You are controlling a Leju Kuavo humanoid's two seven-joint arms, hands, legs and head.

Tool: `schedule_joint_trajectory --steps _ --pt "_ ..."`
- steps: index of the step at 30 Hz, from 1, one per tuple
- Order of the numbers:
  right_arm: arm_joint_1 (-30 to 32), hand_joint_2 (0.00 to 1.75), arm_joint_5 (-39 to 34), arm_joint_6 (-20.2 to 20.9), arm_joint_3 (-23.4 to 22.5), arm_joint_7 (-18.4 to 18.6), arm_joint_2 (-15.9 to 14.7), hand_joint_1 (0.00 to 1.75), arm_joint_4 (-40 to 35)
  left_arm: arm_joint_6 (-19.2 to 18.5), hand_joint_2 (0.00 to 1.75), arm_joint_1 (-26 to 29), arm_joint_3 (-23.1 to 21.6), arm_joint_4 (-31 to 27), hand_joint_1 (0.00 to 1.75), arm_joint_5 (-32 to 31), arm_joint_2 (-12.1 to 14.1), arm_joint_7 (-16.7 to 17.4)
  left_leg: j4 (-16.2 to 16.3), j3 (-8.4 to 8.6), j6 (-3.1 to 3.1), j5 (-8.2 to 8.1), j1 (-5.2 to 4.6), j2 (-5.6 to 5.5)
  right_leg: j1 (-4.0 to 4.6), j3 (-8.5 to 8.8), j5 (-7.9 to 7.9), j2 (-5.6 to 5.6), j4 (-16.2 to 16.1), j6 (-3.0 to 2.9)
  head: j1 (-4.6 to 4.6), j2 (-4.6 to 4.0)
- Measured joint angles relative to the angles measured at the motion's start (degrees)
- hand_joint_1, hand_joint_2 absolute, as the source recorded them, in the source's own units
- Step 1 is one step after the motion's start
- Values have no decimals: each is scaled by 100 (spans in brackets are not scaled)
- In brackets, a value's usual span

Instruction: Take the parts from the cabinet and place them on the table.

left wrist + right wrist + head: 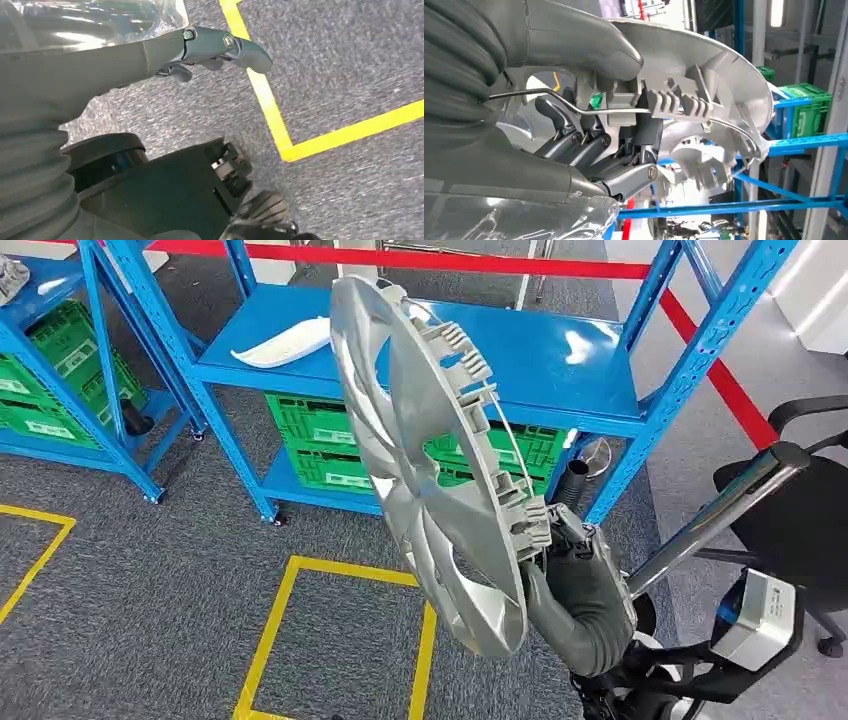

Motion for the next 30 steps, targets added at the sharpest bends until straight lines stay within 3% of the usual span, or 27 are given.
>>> schedule_joint_trajectory --steps 1,2,4,5,6,8,9,10,11,12,14,15,16,17,18,19,20,21,22,25,26,27,29,30 --pt "5 175 0 0 0 4 -2 175 4 0 175 0 0 0 0 0 0 0 35 -85 -2 34 -4 0 0 33 74 -1 129 3 -4 0" --pt "6 175 0 -4 2 9 -2 175 7 0 175 0 0 0 0 2 0 0 78 -174 -9 70 -6 0 0 177 265 -1 24 -1 2 0" --pt "6 175 0 -22 2 15 -2 175 7 0 175 0 0 -7 0 9 -4 0 183 -331 -37 121 -5 -3 0 748 644 -2 -767 -21 2 0" --pt "4 175 0 -26 2 18 -2 175 7 0 175 0 0 -9 0 15 -7 0 240 -393 -59 135 -4 -5 0 1038 617 -3 -1235 -37 2 0" --pt "4 175 0 -26 4 22 -2 175 4 2 175 -3 0 -9 0 20 -9 0 294 -467 -91 156 -40 -7 21 1191 487 7 -1533 -58 2 0" --pt "4 175 0 -33 2 26 -2 175 2 2 175 -1 0 -9 0 24 -11 0 284 -526 -166 274 -17 -7 49 1133 495 35 -1570 -113 0 0" --pt "9 175 0 -35 4 28 -9 175 2 0 175 7 0 -9 0 26 -15 0 271 -547 -207 328 -3 -7 67 1094 532 42 -1564 -170 -4 0" --pt "9 175 2 -42 4 35 -9 175 11 0 175 19 0 -9 0 31 -13 0 269 -584 -246 377 -21 -24 30 1022 615 28 -1613 -239 4 0" --pt "4 175 2 -42 7 39 -9 175 13 0 175 17 -2 -11 0 33 -15 2 317 -638 -284 185 -6 -45 9 973 692 13 -1626 -288 0 0" --pt "3 175 2 -46 7 42 -9 175 15 2 175 27 -2 -11 0 33 -15 0 505 -685 -321 -129 6 -49 4 904 750 10 -1632 -325 -26 0" --pt "8 175 2 -46 7 46 -9 175 17 0 175 25 -2 -11 0 35 -11 0 1305 -808 -379 -790 38 -48 12 757 865 -10 -1620 -353 -63 0" --pt "8 175 2 -46 7 46 -9 175 15 0 175 21 -2 -11 0 35 -11 0 1638 -836 -389 -924 39 -48 16 685 916 -17 -1609 -354 -63 0" --pt "9 175 2 -46 7 50 -9 175 17 0 175 21 -2 -11 0 39 -11 0 1845 -800 -395 -877 40 -48 19 598 975 -24 -1593 -350 -70 0" --pt "8 175 2 -48 7 52 -9 175 20 0 175 21 -2 -11 0 44 -11 2 1828 -679 -389 -672 40 -48 19 505 1034 -27 -1574 -343 -66 0" --pt "9 175 2 -48 7 57 -9 175 20 2 175 21 -2 -11 0 48 -11 2 1640 -482 -377 -420 39 -48 20 419 1088 -26 -1553 -333 -68 0" --pt "11 175 2 -48 7 61 -9 175 20 0 175 19 -2 -11 0 48 -9 0 1245 -173 -358 -218 38 -49 19 339 1144 -23 -1537 -317 -70 0" --pt "12 175 2 -48 7 61 -9 175 17 2 175 11 -2 -11 0 48 -11 2 712 216 -326 -195 38 -56 20 282 1203 -14 -1532 -298 -68 0" --pt "15 175 2 -48 7 61 -9 175 18 0 175 -5 -2 -11 0 46 -9 2 139 592 -286 -409 19 -73 41 253 1248 -10 -1521 -260 -68 0" --pt "13 175 2 -48 7 63 -9 175 17 2 175 -18 -2 -11 0 46 -11 0 -198 749 -250 -527 3 -76 36 242 1312 -17 -1526 -227 -59 0" --pt "19 175 2 -48 9 66 -11 175 17 2 175 0 0 -11 0 59 -11 2 -193 587 -133 -351 -38 -69 14 234 1528 -30 -1652 -117 -57 0" --pt "35 175 2 -46 7 66 -13 175 20 2 175 -8 -2 -11 0 63 -18 2 -239 556 -89 -255 16 -13 5 162 1429 12 -1617 -91 -74 0" --pt "35 175 2 -46 4 68 -13 175 22 2 175 -12 -2 -13 0 66 -17 7 -242 464 -27 -174 6 -16 17 84 1099 23 -1466 -76 -42 0" --pt "40 175 2 -48 7 70 -13 175 22 2 175 -10 -2 -17 0 68 -24 0 -192 282 11 -62 -9 -8 12 -52 396 27 -754 -65 -11 0" --pt "42 175 2 -48 7 70 -13 175 22 2 175 -10 -2 -17 0 74 -24 0 -150 177 19 -8 -17 -3 11 -108 191 27 -321 -54 -13 0"
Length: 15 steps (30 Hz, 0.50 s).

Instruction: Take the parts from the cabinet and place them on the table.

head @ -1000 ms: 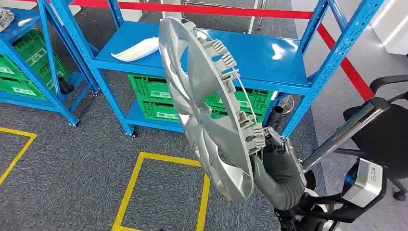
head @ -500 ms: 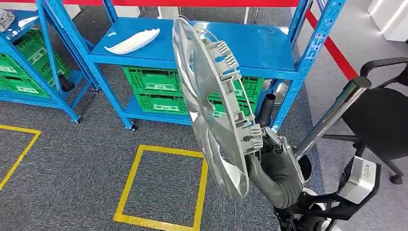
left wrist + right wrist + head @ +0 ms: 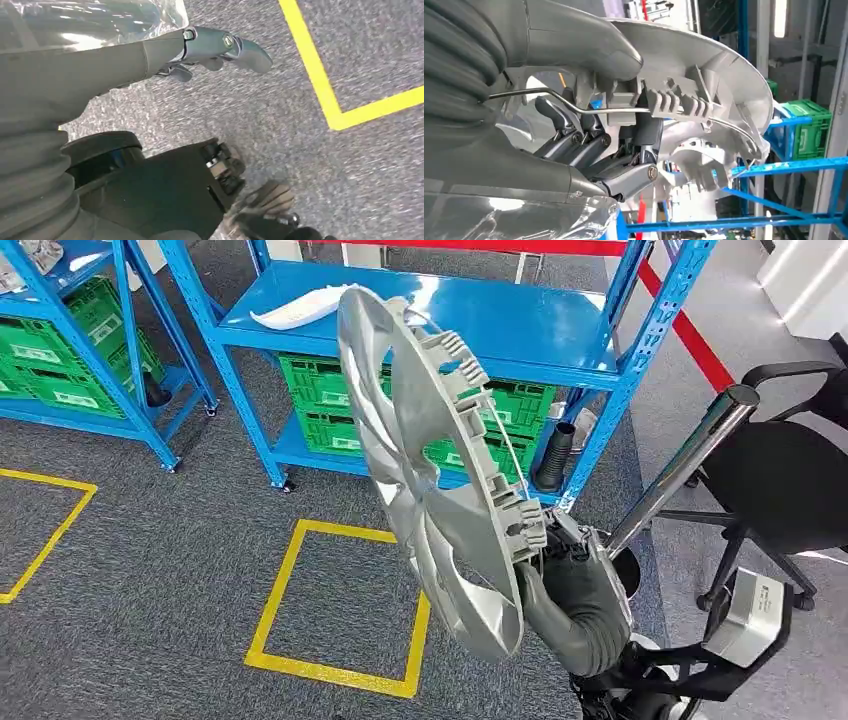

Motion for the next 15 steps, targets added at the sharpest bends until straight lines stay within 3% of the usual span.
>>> schedule_joint_trajectory --steps 1,2,4,5,6,7,10,11,12,14,15 --pt "4 175 0 0 0 0 0 175 0 4 175 -2 2 0 0 7 2 0 47 -117 -2 47 -7 4 0 -16 7 0 336 6 11 0" --pt "14 175 0 0 0 2 0 175 2 4 175 -3 2 0 0 7 2 0 103 -240 -6 96 -9 8 -3 51 194 0 449 9 15 0" --pt "19 175 0 -2 2 2 0 175 7 2 175 -3 0 0 0 9 2 0 218 -473 -30 174 -9 9 -3 480 618 -2 37 -3 22 0" --pt "18 175 0 -2 2 4 0 175 7 2 175 -3 2 0 0 11 2 0 277 -560 -45 206 -8 7 -4 823 663 -3 -405 -23 26 0" --pt "12 175 0 -2 0 4 0 175 7 2 175 -2 2 -2 0 18 2 0 329 -638 -64 218 -16 5 5 1206 440 -7 -933 -59 37 0" --pt "13 175 0 -4 -2 4 0 175 4 0 175 2 2 -4 0 24 0 0 376 -681 -100 246 -31 0 27 1460 232 -2 -1392 -80 31 0" --pt "18 175 0 -5 -2 7 -4 175 9 -2 175 8 -2 -4 0 26 -4 57 345 -727 -222 400 10 0 77 1365 299 5 -1424 -173 37 0" --pt "16 175 0 -5 0 7 0 175 11 0 175 12 -2 -4 0 31 0 63 369 -771 -248 366 23 -19 1 1360 379 -10 -1488 -225 50 0" --pt "14 175 0 -7 0 4 0 175 11 0 175 18 -2 -7 0 42 0 79 444 -800 -295 205 12 -40 10 1324 425 -20 -1491 -243 33 0" --pt "16 175 0 -20 0 -4 0 175 11 0 175 20 -2 -7 0 44 4 90 1175 -1030 -367 -390 57 -39 4 1233 495 -59 -1480 -282 -22 0" --pt "16 175 2 -24 0 -7 0 175 13 0 175 20 -2 -7 0 44 7 96 1591 -1150 -391 -586 69 -39 5 1191 519 -87 -1464 -284 -28 0"
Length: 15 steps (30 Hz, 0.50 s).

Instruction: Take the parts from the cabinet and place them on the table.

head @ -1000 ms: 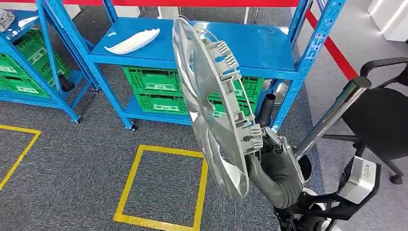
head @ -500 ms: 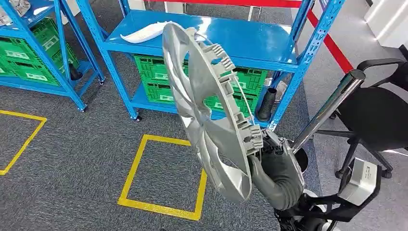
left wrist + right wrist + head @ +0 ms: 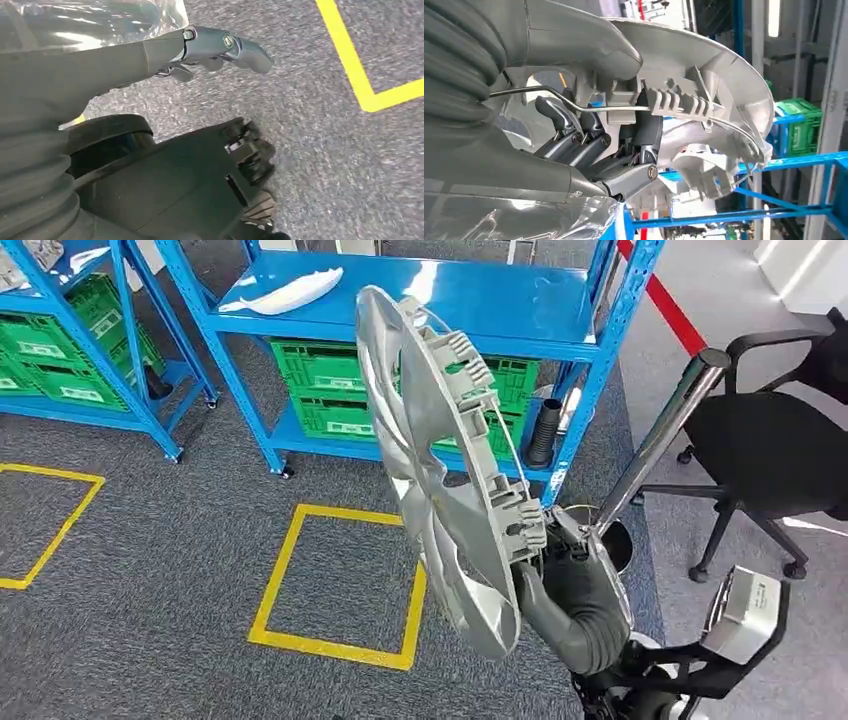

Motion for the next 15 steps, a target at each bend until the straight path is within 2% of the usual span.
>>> schedule_joint_trajectory --steps 1,2,3,4,5,6,7,8,10,11,12,13,14,15 --pt "1 175 31 -15 0 -2 0 175 7 0 175 1 -2 0 0 0 0 0 313 -75 -19 -70 7 0 -1 -48 18 -28 23 3 0 0" --pt "6 175 44 -17 0 -2 2 175 13 0 175 5 -2 0 0 7 0 2 381 -42 -35 -13 17 0 -1 -96 30 -65 49 11 -7 0" --pt "8 175 61 -33 0 -2 2 175 22 0 175 6 -2 0 0 13 0 9 209 122 -39 144 27 2 -3 -134 37 -102 75 18 -11 0" --pt "8 175 74 -39 0 -2 4 175 28 0 175 7 -2 0 0 13 2 20 -227 411 -32 348 30 16 -5 -157 41 -147 100 25 -9 0" --pt "10 175 85 -50 0 -2 4 175 31 0 175 3 -2 0 0 13 4 26 -775 758 -17 529 28 88 -6 -163 39 -195 116 36 -15 0" --pt "8 175 87 -50 0 -2 4 175 31 0 175 -4 -2 0 0 13 2 28 -1199 995 9 514 19 225 2 -165 35 -232 125 62 -17 0" --pt "6 175 96 -50 -2 -4 4 175 31 0 175 -16 -2 -2 0 13 4 31 -1316 1072 55 479 -47 249 26 -183 45 -277 134 99 -15 0" --pt "7 175 98 -52 0 -4 7 175 31 0 175 -24 -2 -2 0 13 2 33 -1333 1028 114 504 -52 251 29 -184 69 -319 128 139 -7 0" --pt "5 175 112 -55 0 -2 4 175 31 2 175 -5 -2 -2 0 15 7 44 -1354 980 182 507 -71 154 22 -193 102 -413 112 199 -13 0" --pt "5 175 114 -55 0 -2 4 175 31 7 175 5 -2 -2 0 15 5 44 -1441 995 260 561 -28 109 29 -203 60 -411 124 242 -13 0" --pt "8 175 116 -57 0 4 4 175 33 11 175 7 -4 -2 0 15 0 44 -1461 987 301 588 -16 93 8 -244 -47 -215 203 268 -6 0" --pt "6 175 118 -57 0 4 4 175 33 18 175 1 -4 -2 0 15 0 44 -1465 963 330 607 -12 56 5 -362 -242 -68 464 274 2 0" --pt "8 175 118 -57 2 4 6 175 35 20 175 -4 -7 -4 0 17 -2 44 -1460 936 354 623 -14 21 2 -557 -479 5 905 280 24 0" --pt "11 175 118 -55 7 4 7 175 37 26 175 -3 -9 -4 0 18 -2 42 -1454 914 364 630 -26 -28 4 -764 -670 31 1366 283 24 0"
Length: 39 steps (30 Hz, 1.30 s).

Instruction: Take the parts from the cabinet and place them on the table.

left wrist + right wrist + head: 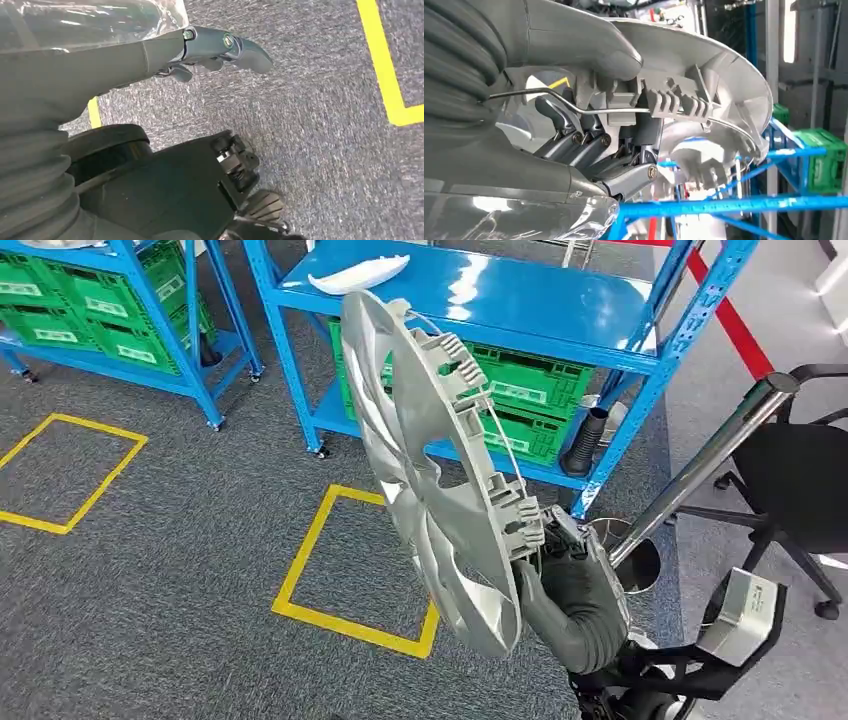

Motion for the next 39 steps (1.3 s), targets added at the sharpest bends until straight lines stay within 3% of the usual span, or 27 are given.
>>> schedule_joint_trajectory --steps 2,4,5,6,7,10,11,12,13,14,16,17,18,20,21,22,26,27,28,29,31,32,34,36,37,38,39 --pt "1 175 0 2 2 7 0 175 22 13 175 9 0 0 0 9 0 2 39 -31 2 7 -16 -104 1 -196 -55 1 458 -4 -2 0" --pt "4 175 0 0 2 17 0 175 35 26 175 10 -2 -2 0 15 0 2 79 -37 -7 1 -20 -246 1 53 377 22 -61 -38 0 0" --pt "5 175 2 0 2 20 -2 175 37 33 175 6 -2 -2 0 15 0 2 98 -36 -14 -4 -19 -320 0 283 669 105 -573 -65 2 0" --pt "2 175 18 0 2 20 -2 175 39 35 175 4 -2 -7 0 15 0 2 121 -52 -34 -16 -11 -382 -2 451 829 307 -1008 -97 4 0" --pt "7 175 24 0 2 22 -2 175 44 37 175 -10 -2 -7 0 17 0 2 171 -113 -71 -8 -44 -433 -23 480 799 544 -1065 -104 -35 0" --pt "-7 175 50 -2 0 22 0 175 42 37 175 10 -9 -9 0 22 -4 2 180 -254 -188 64 38 -605 17 459 741 372 -1138 -125 -13 0" --pt "-4 175 59 -2 -4 22 -2 175 42 41 175 25 -9 -7 0 24 6 2 182 -267 -224 77 5 -673 -36 469 767 294 -1206 -161 -11 0" --pt "-6 175 59 -4 -4 35 -2 175 44 41 175 33 -9 -11 0 24 0 2 223 -282 -245 12 -16 -508 -56 495 786 207 -1243 -190 0 0" --pt "0 175 61 -9 -4 35 2 175 44 41 175 26 -9 -11 0 26 2 2 415 -377 -302 -155 -24 -278 -57 501 798 140 -1253 -214 -76 0" --pt "-2 175 63 -9 -4 33 2 175 44 42 175 9 -9 -11 0 26 7 2 809 -554 -352 -381 4 -160 -54 498 797 57 -1252 -224 -98 0" --pt "-1 175 66 -11 -4 35 0 175 46 41 175 -1 -9 -11 0 28 7 2 1668 -928 -410 -719 42 -87 -45 497 791 -117 -1243 -232 -98 0" --pt "0 175 66 -13 -2 35 0 175 48 41 175 8 -9 -11 0 35 6 2 1856 -1001 -428 -729 56 -82 -45 498 788 -195 -1242 -228 -96 0" --pt "-2 175 66 -15 -4 37 0 175 55 41 175 19 -9 -11 0 44 7 4 1782 -946 -442 -620 69 -71 -46 498 786 -260 -1240 -225 -98 0" --pt "-2 175 66 -22 -4 42 0 175 57 41 175 21 -9 -11 0 50 15 13 1083 -577 -436 -185 75 -27 -48 507 771 -376 -1232 -202 -98 0" --pt "-3 175 66 -31 -7 48 2 175 57 42 175 15 -9 -11 0 54 15 24 515 -280 -408 76 67 143 -47 527 761 -434 -1230 -185 -107 0" --pt "1 175 66 -35 -7 52 2 175 57 41 175 3 -11 -11 0 55 15 42 242 -135 -390 32 3 430 -7 530 748 -473 -1230 -151 -105 0" --pt "-5 175 35 -26 -4 44 4 175 85 76 175 12 -11 -9 0 112 28 127 127 -197 -159 25 -38 231 17 534 761 -721 -1242 -22 -111 0" --pt "-12 175 26 -4 -9 28 4 175 92 83 175 27 -11 -7 0 149 35 164 78 -167 -99 64 16 180 -14 523 688 -606 -1216 22 -94 0" --pt "-16 175 7 33 -11 9 4 175 105 92 175 27 -11 -4 0 192 52 195 78 -179 -67 77 13 124 -23 460 540 -288 -1052 20 -83 0" --pt "-19 175 -11 59 -11 -18 4 175 114 79 175 15 -11 -4 0 210 72 216 78 -190 -37 82 12 76 -23 306 324 -106 -694 5 -59 0" --pt "-26 175 -44 114 -7 -50 4 175 144 50 175 -3 -11 -4 0 258 129 225 81 -193 -16 87 -9 -70 -15 -123 -64 9 240 -2 -26 0" --pt "-28 175 -61 127 -7 -59 4 175 155 31 175 -1 -9 -4 0 288 166 238 88 -191 -13 87 -21 -147 -13 -260 -95 11 512 -7 -22 0" --pt "-31 175 -70 131 -7 -61 4 175 168 15 175 7 -9 -4 0 324 230 265 115 -188 -15 85 -28 -324 -15 -151 267 20 208 -37 -24 0" --pt "-54 175 -70 140 -7 -63 4 175 181 7 175 2 -9 -4 0 365 265 330 174 -194 -41 64 -24 -495 -23 244 805 206 -721 -75 -22 0" --pt "-67 175 -70 144 -7 -72 4 175 190 7 175 4 -7 -4 0 391 277 364 200 -246 -64 46 -1 -555 -54 353 775 565 -930 -98 -26 0" --pt "-75 175 -70 149 -7 -83 7 175 192 9 175 -10 -7 -4 0 411 297 383 282 -311 -99 52 -19 -645 -72 366 777 644 -1076 -77 -39 0" --pt "-91 175 -70 162 -2 -87 4 175 197 6 175 -13 -4 -4 0 437 308 394 275 -362 -141 78 23 -678 -36 337 759 586 -1048 -85 -37 0"
